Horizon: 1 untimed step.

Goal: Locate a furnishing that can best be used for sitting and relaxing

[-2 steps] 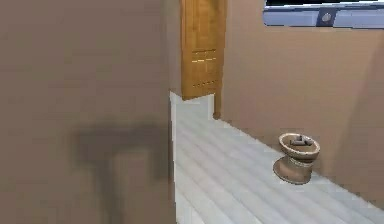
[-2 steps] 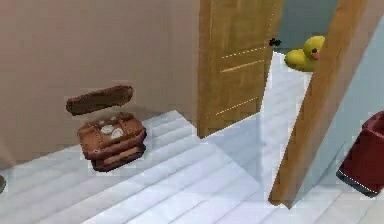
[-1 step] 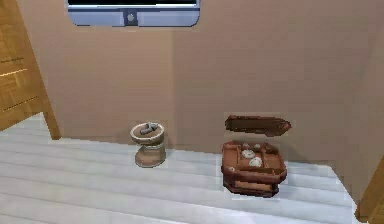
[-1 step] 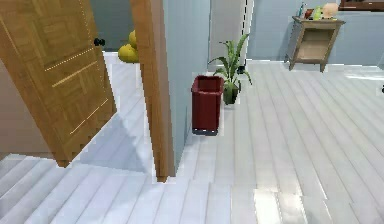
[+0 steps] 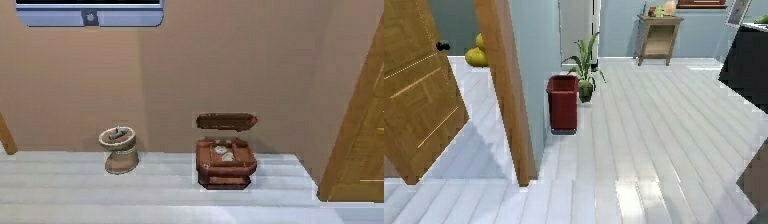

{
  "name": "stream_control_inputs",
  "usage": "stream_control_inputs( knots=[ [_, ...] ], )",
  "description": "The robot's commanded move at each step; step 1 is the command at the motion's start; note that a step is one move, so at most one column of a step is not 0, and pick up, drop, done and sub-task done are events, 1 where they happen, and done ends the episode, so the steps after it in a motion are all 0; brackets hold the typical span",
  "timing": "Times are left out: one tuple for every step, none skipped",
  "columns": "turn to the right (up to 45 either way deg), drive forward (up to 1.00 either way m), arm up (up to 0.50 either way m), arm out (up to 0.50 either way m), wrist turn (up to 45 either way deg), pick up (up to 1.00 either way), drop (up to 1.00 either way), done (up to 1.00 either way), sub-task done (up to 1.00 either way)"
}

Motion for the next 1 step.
stream_control_inputs(
  knots=[
    [0.0,0.05,0.00,0.00,0.0,0.00,0.00,0.00,0.00]
  ],
)
